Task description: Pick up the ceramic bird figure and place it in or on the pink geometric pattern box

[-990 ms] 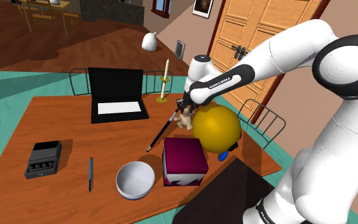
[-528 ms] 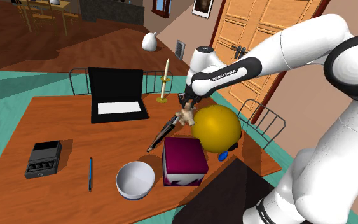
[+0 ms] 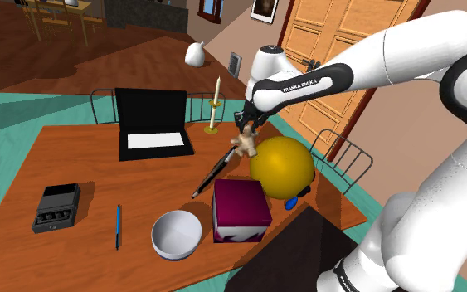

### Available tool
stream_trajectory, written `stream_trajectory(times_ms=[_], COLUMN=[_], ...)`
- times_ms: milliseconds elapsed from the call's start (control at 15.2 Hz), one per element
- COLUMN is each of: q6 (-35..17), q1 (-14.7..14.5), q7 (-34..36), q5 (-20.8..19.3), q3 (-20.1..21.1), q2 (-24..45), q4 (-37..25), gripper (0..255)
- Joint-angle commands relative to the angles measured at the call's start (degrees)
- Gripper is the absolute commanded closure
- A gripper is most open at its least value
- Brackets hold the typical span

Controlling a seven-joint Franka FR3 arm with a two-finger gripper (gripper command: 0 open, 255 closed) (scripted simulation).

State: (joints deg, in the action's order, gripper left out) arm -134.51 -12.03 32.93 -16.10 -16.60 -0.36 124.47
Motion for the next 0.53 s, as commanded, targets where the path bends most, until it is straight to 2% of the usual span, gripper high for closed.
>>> stream_trajectory(times_ms=[0,66,462], q6=[1.7,1.9,5.4], q1=[-0.1,-0.1,-2.7], q7=[-0.4,-0.4,7.8], q5=[0.2,0.2,-3.5], q3=[0.1,0.1,4.1], q2=[-0.6,-0.7,-11.2], q4=[-1.1,-1.3,7.4], gripper=[255,255,255])
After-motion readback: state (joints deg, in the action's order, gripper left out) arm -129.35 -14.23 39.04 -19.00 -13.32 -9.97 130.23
